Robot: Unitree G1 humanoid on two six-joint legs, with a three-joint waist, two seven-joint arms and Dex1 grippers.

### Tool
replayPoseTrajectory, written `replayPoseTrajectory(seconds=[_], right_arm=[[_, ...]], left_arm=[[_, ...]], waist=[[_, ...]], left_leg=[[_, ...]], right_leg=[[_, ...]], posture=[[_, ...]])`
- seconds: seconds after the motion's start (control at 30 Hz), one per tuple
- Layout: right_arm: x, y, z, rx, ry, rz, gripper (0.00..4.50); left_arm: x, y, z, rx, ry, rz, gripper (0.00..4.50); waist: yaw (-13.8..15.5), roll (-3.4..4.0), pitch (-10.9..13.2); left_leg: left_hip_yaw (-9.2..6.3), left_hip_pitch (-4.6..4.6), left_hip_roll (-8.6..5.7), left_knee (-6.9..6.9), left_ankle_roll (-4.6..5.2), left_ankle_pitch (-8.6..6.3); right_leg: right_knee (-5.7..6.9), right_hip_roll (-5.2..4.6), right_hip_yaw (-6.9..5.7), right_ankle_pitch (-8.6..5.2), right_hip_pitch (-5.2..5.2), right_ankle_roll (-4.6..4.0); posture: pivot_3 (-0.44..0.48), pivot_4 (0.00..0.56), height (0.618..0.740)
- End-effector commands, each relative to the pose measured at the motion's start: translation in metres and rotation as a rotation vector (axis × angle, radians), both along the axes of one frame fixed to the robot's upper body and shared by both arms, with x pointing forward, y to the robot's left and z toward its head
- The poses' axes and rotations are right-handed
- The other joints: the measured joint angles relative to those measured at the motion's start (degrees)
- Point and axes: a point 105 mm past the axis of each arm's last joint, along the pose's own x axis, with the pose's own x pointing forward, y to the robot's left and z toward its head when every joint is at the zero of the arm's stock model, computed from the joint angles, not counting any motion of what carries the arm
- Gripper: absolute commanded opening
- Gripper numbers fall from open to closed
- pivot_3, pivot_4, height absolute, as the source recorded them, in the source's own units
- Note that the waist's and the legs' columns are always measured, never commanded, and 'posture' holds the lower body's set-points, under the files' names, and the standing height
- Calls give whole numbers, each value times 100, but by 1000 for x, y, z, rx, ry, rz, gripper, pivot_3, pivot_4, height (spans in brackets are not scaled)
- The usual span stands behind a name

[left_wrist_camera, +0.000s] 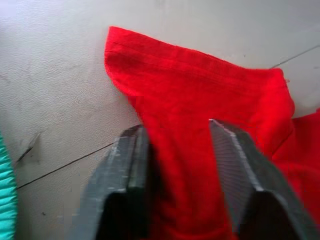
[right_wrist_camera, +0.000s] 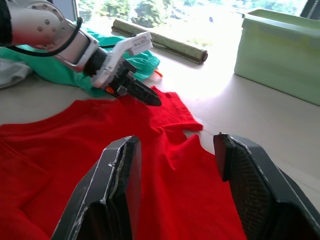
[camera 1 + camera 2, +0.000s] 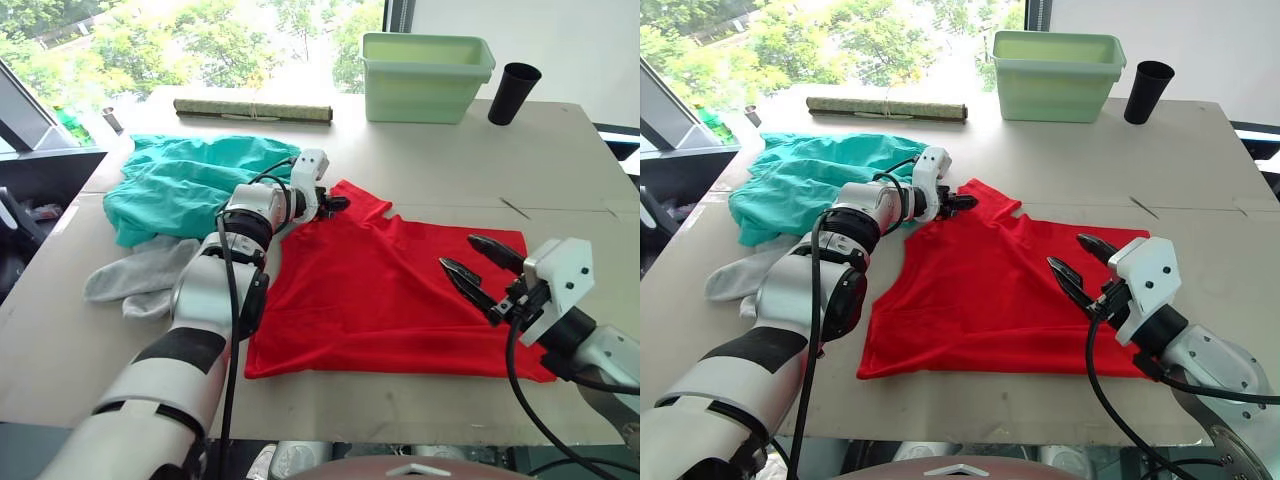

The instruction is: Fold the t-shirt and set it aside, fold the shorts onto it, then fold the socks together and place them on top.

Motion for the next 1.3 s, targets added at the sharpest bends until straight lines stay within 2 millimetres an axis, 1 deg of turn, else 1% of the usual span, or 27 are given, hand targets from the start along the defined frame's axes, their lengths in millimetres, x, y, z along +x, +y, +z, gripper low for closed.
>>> replayPoseTrajectory(seconds=[0.03,0.07,0.13,0.2,0.23,0.27,0.3,0.37,0.43,0.5,0.53,0.57,0.6,0.63,0.67,0.7,0.73,0.8,0.83,0.87,0.93,0.97,1.07,1.13,1.2,1.3], right_arm=[[-7,4,8,3,-53,7,2472],[-8,4,6,7,-47,3,2472],[-10,3,4,14,-39,-3,2472],[-11,1,2,10,-31,-8,2472],[-12,1,0,4,-24,-10,2472],[-13,-1,-3,-4,-12,-14,2472],[-15,-2,-6,-8,1,-13,2472],[-17,-3,-10,-18,19,-13,2472],[-18,-3,-12,-24,25,-13,2472],[-18,-2,-14,-19,34,-5,2472],[-18,-2,-15,-18,35,-1,2472],[-18,-1,-15,-18,37,4,2472],[-17,-1,-16,-20,38,9,2472],[-17,-1,-16,-21,41,12,2472],[-16,-1,-17,-23,42,15,2472],[-16,-2,-17,-23,43,16,2472],[-16,-2,-18,-24,46,19,2472],[-16,-2,-21,-30,56,27,2472],[-16,-3,-23,-32,63,31,2472],[-17,-3,-25,-43,72,36,2472],[-18,-3,-26,-48,79,47,2472],[-18,-3,-26,-47,81,50,2472],[-19,-2,-28,-57,88,66,2472],[-18,0,-29,-60,94,79,2472],[-20,2,-32,-96,104,102,2472],[-22,5,-33,-117,109,130,2472]], left_arm=[[4,-13,36,128,-309,-227,249],[0,-17,43,139,-369,-313,76],[-7,-19,49,144,-428,-411,76],[-19,-21,59,207,-597,-564,76],[-31,-23,65,236,-719,-674,76],[-49,-18,57,365,-861,-821,76],[-65,-11,43,451,-943,-936,76],[-85,5,16,586,-1014,-1076,76],[-94,15,4,627,-1033,-1126,76],[-95,30,-8,627,-965,-1097,76],[-95,35,-11,609,-935,-1075,387],[-91,39,-10,587,-907,-1027,798],[-86,43,-9,550,-855,-966,989],[-81,48,-8,491,-776,-905,1388],[-79,51,-7,445,-722,-870,1955],[-79,52,-7,415,-690,-855,2286],[-73,54,1,339,-642,-783,2731],[-73,58,18,201,-574,-705,2731],[-86,60,22,136,-498,-733,2731],[-98,59,23,118,-463,-769,2731],[-119,55,22,120,-414,-828,2731],[-124,53,21,136,-416,-834,2731],[-127,40,23,165,-451,-815,2731],[-131,30,20,209,-462,-862,2731],[-130,19,13,307,-501,-933,2731],[-126,12,4,407,-531,-995,2731]], waist=[[-18,-2,1],[-23,-1,1],[-35,-1,1],[-52,-1,1],[-70,0,0],[-78,1,0],[-100,5,-3],[-158,14,-10],[-136,13,-8],[-89,11,-8],[-56,9,-7],[-49,9,-7],[-42,9,-7],[-42,9,-7],[-49,8,-7],[-59,8,-7],[-78,8,-7],[-103,7,-6],[-129,7,-6],[-151,7,-6],[-271,11,-8],[-267,14,-9],[-190,18,-6],[-121,17,-6],[-87,18,-6],[-62,18,-6]], left_leg=[[0,0,0,0,0,0],[0,0,1,0,0,0],[0,-1,2,-1,-1,0],[0,-1,2,-1,0,0],[0,-1,2,-1,0,0],[0,-1,5,-1,-1,0],[0,-1,7,-1,-1,0],[14,12,16,-16,-2,-1],[14,13,20,-19,-3,-1],[8,6,18,-13,-2,-1],[8,5,18,-9,-2,-1],[2,5,16,4,0,-1],[1,5,16,11,0,-1],[2,5,14,15,2,0],[2,5,13,23,3,0],[0,3,13,28,3,0],[0,3,13,30,3,0],[-3,3,14,31,3,1],[-4,3,16,30,3,0],[-5,3,16,28,3,0],[-3,4,21,23,2,0],[-1,10,24,12,1,0],[-9,11,25,8,0,0],[-15,11,24,11,0,0],[-11,13,23,15,1,0],[-8,12,19,19,1,0]], right_leg=[[0,-1,0,0,0,0],[0,-1,0,0,0,0],[-1,-11,4,0,0,-1],[-2,-21,7,0,-1,-2],[-2,-22,7,0,-1,-2],[-4,-29,12,0,-1,-2],[-4,-32,20,0,-1,-3],[-10,-28,54,1,-2,-7],[-9,-24,59,1,-7,-8],[-7,-23,50,3,-9,-7],[-7,-23,48,3,-8,-7],[-8,-23,38,2,-2,-6],[-8,-23,33,2,1,-5],[-8,-23,29,2,3,-4],[-7,-19,10,2,7,-3],[-6,-15,3,2,7,-2],[-5,-9,1,3,8,-1],[2,5,-3,2,8,0],[3,9,-3,2,7,0],[10,12,-2,2,5,0],[11,8,6,1,7,-1],[9,-8,33,0,7,-4],[9,-6,34,0,4,-5],[8,-6,29,0,4,-5],[7,-7,33,0,6,-6],[6,-9,36,0,7,-7]], posture=[[0,150,731],[0,150,731],[0,150,731],[0,150,731],[0,150,731],[0,150,731],[0,150,731],[0,150,731],[0,150,731],[0,150,731],[0,150,731],[0,150,731],[0,150,731],[0,150,731],[0,150,731],[0,150,731],[0,150,731],[0,150,731],[0,150,731],[0,150,731],[0,150,731],[0,150,731],[0,150,731],[0,150,731],[0,150,731],[0,150,731]])
